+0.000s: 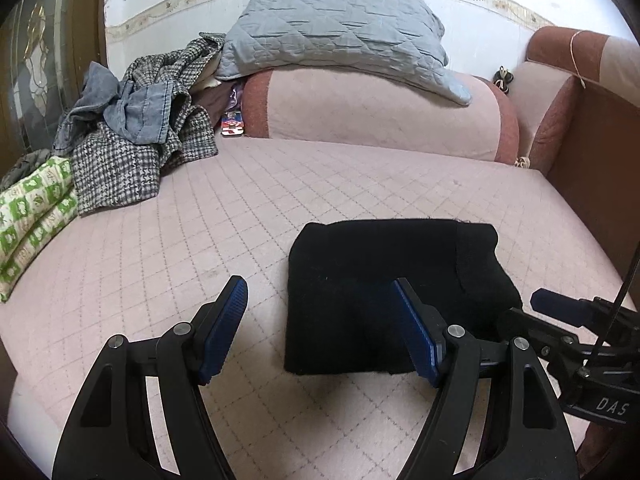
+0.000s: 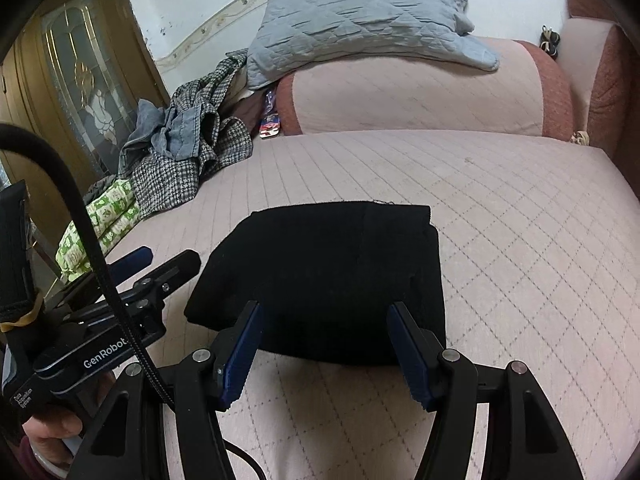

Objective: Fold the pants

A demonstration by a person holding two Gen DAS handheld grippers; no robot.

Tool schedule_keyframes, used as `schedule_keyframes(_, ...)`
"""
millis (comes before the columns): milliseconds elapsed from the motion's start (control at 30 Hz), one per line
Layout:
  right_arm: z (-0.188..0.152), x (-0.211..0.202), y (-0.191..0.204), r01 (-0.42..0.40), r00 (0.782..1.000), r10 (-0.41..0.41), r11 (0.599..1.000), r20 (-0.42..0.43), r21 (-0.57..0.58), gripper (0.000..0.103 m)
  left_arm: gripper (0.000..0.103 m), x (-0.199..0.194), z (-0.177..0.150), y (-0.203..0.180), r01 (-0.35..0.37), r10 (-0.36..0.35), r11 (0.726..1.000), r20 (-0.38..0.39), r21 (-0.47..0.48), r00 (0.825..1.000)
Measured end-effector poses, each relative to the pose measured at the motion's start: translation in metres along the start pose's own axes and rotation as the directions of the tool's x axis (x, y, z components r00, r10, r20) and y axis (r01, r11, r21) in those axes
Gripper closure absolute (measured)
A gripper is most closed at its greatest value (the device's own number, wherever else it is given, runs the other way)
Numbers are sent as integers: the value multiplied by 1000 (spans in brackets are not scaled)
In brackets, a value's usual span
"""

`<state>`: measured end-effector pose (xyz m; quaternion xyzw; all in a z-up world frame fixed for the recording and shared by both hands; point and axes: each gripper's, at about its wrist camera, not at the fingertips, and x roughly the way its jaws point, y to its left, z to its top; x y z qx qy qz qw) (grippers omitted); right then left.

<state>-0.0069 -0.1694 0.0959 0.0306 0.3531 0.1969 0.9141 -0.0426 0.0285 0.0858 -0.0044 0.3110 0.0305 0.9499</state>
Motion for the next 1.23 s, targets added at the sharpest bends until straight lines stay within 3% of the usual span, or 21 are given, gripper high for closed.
schedule_keyframes(367,-8,-11,1,-8,1000,8,1000,-12,-1,41,28,-8,-2,6,6,-7,999,-23,-39,1000)
schedule_keyframes(833,-16,-15,12,-6,1000,6,1000,-22,-11,41,28,-8,-7,0,-20,20,1000,-38,7,999)
schedule_keyframes(1233,-18,-14,13,-8,999,7,1000,-32,-9,41,28,-10,-6,0,15,-15,999,-25,28,1000)
